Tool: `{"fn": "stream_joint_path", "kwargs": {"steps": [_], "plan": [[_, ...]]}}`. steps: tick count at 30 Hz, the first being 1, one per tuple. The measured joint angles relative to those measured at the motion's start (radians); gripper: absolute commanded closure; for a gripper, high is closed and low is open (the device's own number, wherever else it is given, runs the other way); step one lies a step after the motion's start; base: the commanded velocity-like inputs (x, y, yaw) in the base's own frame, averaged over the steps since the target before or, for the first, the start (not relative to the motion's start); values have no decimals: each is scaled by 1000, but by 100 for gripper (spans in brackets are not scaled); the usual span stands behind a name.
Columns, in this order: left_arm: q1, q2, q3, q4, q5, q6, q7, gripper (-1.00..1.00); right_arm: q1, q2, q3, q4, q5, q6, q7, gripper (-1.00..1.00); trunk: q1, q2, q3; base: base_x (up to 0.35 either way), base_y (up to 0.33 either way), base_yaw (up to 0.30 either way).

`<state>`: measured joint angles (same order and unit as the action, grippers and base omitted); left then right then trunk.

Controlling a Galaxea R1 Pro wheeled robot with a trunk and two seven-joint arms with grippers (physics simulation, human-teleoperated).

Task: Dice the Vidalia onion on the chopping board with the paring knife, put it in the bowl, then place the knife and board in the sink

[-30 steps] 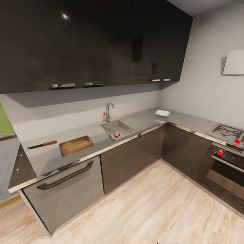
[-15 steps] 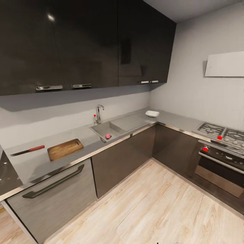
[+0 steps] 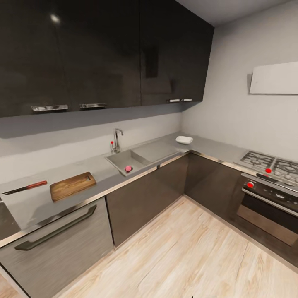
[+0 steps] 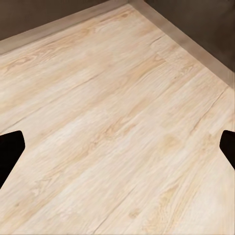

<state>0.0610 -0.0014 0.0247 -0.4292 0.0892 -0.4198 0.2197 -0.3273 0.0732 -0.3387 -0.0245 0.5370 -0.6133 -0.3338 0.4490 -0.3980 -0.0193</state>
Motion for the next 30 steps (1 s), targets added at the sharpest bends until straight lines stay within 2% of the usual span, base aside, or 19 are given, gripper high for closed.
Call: {"fn": "stream_joint_path", "kwargs": {"steps": [21, 30], "plan": [[0, -3, -3, 3, -3, 0, 0, -100, 0, -4, 2, 1, 3, 2, 3, -100, 0, 0, 0, 205, -165, 0], [0, -2, -2, 2, -3, 0, -1, -100, 0, 0, 2, 1, 2, 2, 2, -100, 0, 0, 0, 194, -39, -5]]}}
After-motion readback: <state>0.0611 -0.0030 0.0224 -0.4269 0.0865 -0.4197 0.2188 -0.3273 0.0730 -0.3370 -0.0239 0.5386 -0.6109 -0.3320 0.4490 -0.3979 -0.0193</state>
